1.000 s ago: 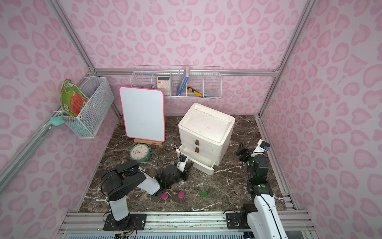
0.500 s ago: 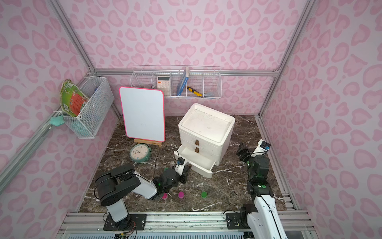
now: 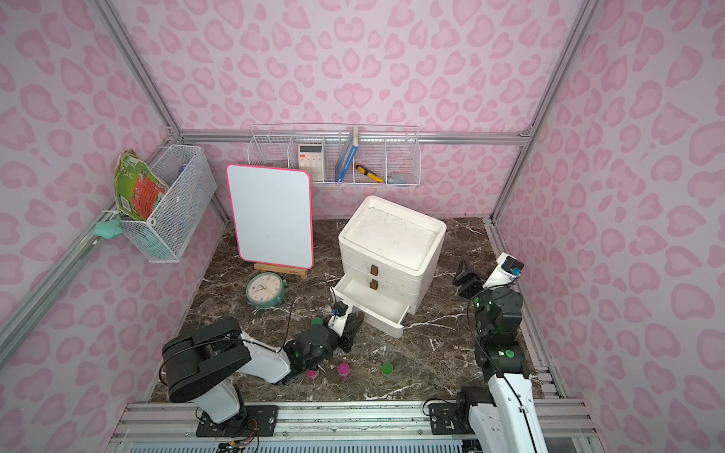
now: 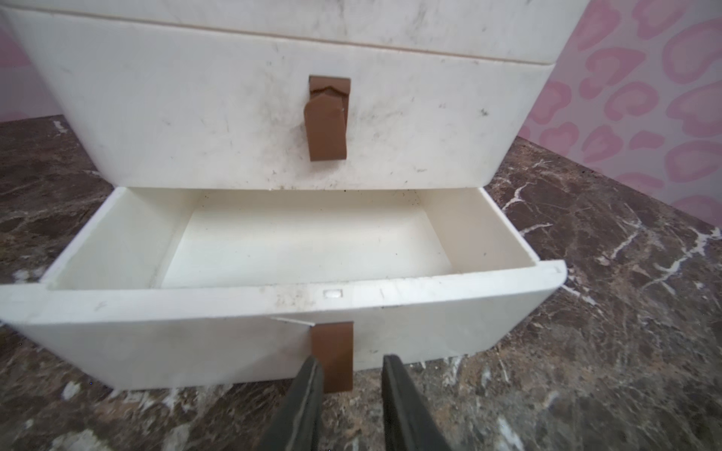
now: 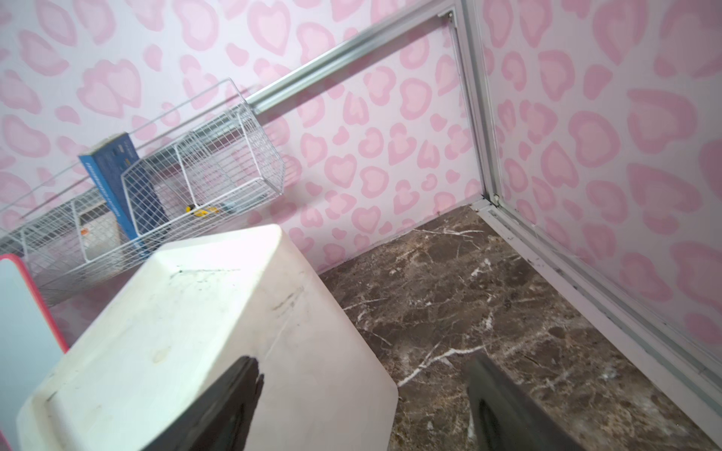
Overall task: Put the paint cans in the drawer according to color
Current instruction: Open the drawer in the storage box, then pick up the paint can at the center of the board.
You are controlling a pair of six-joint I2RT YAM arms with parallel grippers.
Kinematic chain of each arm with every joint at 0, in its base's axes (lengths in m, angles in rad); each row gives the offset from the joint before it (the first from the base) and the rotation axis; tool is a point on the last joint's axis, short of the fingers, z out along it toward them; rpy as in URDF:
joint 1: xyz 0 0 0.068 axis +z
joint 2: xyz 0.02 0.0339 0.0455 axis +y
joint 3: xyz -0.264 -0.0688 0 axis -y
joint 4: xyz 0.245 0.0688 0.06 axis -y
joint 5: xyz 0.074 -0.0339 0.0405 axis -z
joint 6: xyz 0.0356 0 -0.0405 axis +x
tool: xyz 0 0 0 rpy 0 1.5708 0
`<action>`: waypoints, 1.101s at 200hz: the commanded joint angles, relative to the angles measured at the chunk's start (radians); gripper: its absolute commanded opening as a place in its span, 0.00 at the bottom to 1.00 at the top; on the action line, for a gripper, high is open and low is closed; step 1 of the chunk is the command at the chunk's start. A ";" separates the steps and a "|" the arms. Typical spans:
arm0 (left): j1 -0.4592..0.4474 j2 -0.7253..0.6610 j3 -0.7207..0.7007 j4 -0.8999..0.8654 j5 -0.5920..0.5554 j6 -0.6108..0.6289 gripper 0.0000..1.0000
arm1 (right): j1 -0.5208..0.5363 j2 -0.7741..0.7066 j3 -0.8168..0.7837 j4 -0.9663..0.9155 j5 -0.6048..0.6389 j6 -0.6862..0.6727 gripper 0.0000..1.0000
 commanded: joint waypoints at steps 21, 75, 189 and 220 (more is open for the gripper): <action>-0.020 -0.176 -0.043 -0.077 -0.082 0.006 0.44 | 0.227 0.080 0.241 -0.223 0.135 -0.118 0.84; -0.015 -0.604 0.110 -0.783 -0.383 -0.072 0.56 | 0.835 0.351 0.576 -0.509 0.528 -0.245 0.83; 0.532 -1.078 0.174 -1.392 -0.218 -0.354 0.68 | 1.135 0.804 0.611 -0.551 0.172 -0.006 0.83; 0.668 -1.129 0.187 -1.469 -0.087 -0.431 0.68 | 1.138 1.006 0.701 -0.513 0.138 -0.009 0.84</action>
